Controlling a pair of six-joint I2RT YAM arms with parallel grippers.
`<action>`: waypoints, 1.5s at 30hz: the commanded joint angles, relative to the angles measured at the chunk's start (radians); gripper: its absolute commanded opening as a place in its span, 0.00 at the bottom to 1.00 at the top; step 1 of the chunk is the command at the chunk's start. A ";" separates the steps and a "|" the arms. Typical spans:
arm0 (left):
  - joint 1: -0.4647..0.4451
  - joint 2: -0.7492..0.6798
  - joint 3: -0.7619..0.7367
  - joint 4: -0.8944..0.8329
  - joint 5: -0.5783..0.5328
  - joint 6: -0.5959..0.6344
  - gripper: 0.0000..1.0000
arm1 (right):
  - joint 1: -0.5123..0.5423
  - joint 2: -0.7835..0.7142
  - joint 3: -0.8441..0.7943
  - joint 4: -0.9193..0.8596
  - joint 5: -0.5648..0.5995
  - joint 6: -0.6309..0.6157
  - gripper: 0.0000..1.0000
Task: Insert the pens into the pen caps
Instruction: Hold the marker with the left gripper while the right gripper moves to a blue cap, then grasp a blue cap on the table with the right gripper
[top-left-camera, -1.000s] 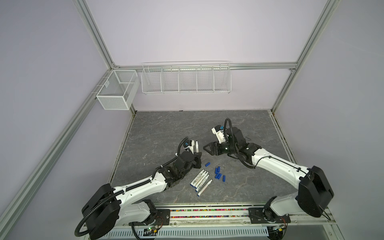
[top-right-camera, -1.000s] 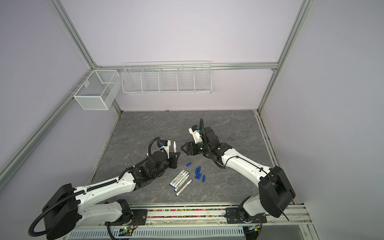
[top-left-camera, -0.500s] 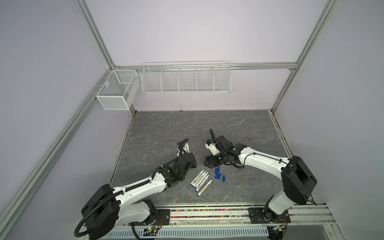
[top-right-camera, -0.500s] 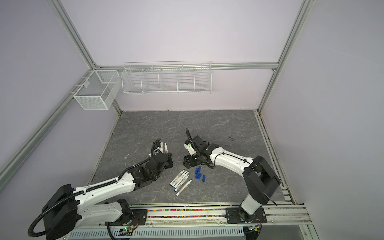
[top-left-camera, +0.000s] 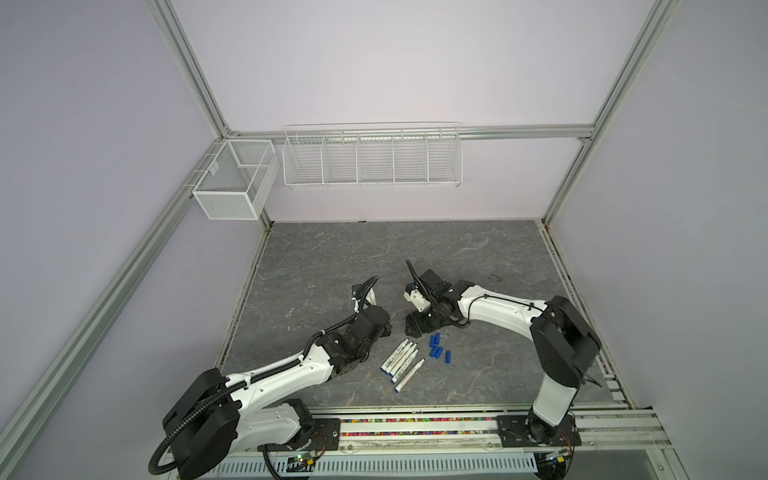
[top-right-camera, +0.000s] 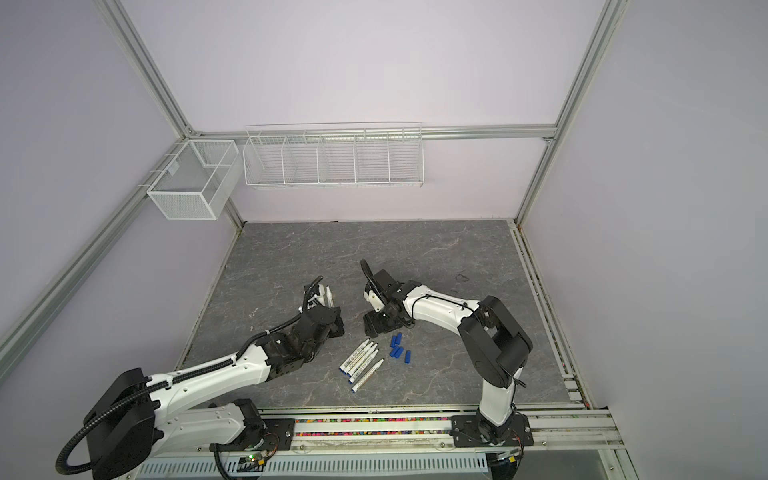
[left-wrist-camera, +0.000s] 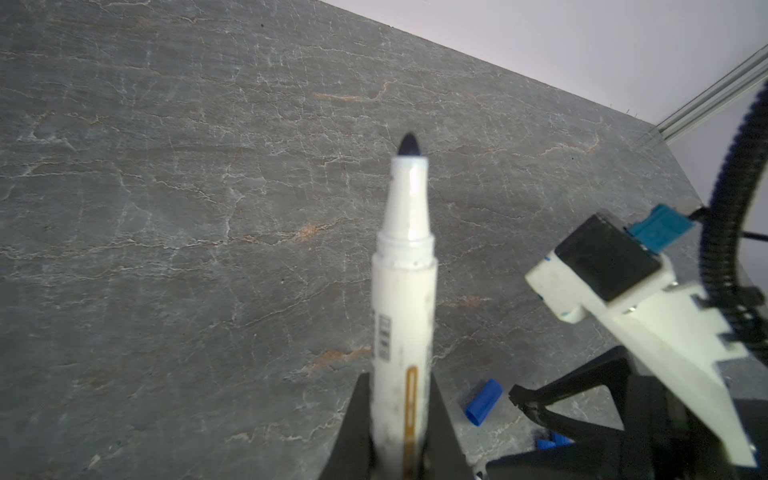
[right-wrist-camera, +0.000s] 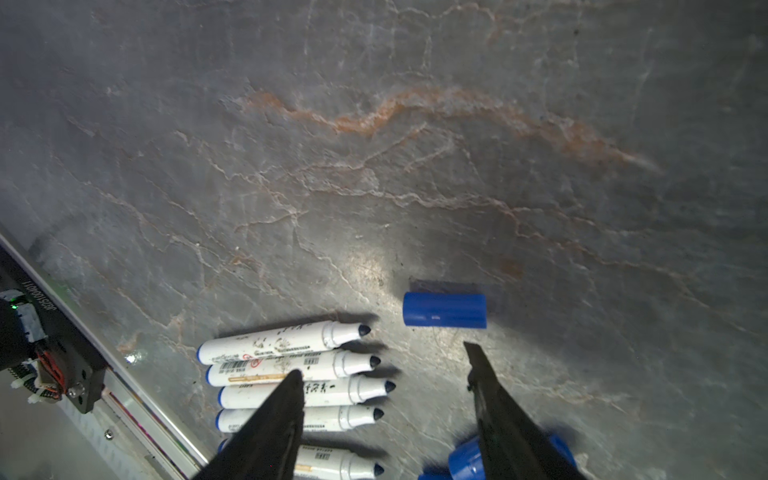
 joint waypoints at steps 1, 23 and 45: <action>0.007 -0.004 0.015 -0.021 -0.022 -0.024 0.00 | 0.002 0.032 0.032 -0.045 -0.007 -0.013 0.66; 0.007 0.010 0.011 -0.021 -0.003 -0.030 0.00 | -0.004 0.074 0.042 -0.098 0.089 0.024 0.66; 0.007 0.041 0.029 -0.024 0.025 -0.016 0.00 | 0.001 0.195 0.158 -0.123 0.095 0.049 0.39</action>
